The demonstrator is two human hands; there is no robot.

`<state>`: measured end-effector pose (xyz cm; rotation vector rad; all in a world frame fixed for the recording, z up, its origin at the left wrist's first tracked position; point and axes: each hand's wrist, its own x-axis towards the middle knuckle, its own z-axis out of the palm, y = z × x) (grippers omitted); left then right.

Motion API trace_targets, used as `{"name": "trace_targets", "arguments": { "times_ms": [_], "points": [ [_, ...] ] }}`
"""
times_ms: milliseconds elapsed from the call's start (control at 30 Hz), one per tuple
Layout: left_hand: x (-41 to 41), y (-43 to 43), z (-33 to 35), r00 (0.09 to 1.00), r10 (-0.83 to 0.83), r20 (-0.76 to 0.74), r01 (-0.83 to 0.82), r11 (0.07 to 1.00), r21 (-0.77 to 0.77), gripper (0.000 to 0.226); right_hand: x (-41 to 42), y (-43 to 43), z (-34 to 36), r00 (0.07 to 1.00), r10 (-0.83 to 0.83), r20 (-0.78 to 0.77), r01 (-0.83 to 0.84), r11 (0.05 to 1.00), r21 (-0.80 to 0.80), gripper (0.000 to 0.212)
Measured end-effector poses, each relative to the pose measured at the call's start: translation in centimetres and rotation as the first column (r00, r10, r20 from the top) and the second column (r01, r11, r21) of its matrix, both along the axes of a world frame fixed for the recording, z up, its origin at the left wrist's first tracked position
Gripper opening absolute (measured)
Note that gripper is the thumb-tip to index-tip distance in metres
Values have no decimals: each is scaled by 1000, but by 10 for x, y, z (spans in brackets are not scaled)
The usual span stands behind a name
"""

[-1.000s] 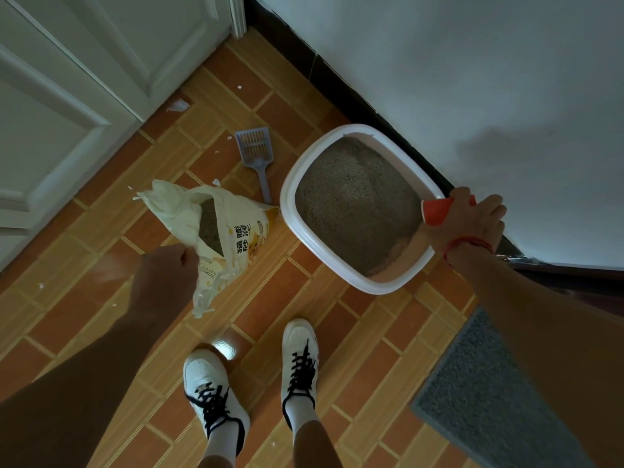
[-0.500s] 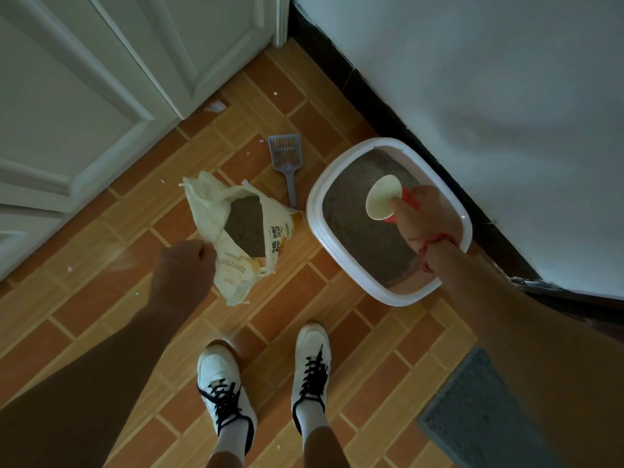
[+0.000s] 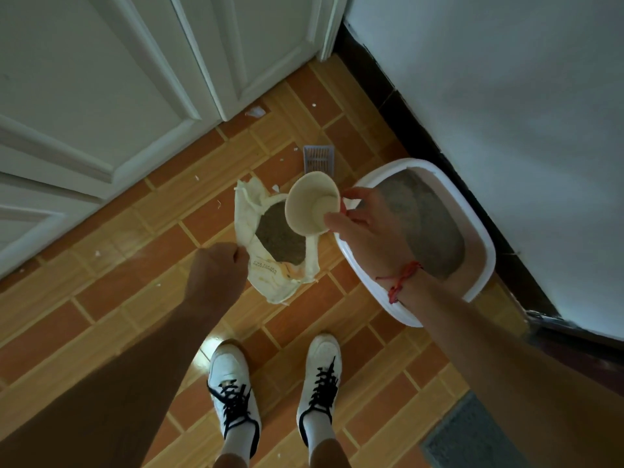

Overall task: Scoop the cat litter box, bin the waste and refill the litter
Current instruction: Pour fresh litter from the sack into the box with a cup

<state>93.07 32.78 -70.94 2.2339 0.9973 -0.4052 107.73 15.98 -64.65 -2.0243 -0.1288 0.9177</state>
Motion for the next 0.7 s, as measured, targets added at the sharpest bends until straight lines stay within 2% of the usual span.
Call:
{"name": "trace_targets", "arguments": {
  "times_ms": [167,300,400,500,700],
  "points": [
    [3,4,0,1000,10,8,-10,1000,-23,32,-22,20,-3,987,152,-47,-154,987,-44,41],
    [-1,9,-3,1000,9,25,-8,1000,-20,33,-29,38,-22,939,328,-104,-342,920,-189,56],
    [-4,10,-4,999,27,46,-26,999,-27,33,-31,51,-36,912,391,-127,-410,844,-345,63],
    [-8,13,-7,998,36,53,-35,999,-34,34,-37,66,-49,868,484,-106,-468,729,-500,63],
    [-20,20,-15,1000,14,26,-14,1000,-24,34,-48,92,-91,805,590,-54,-453,555,-697,69]
  ]
}}
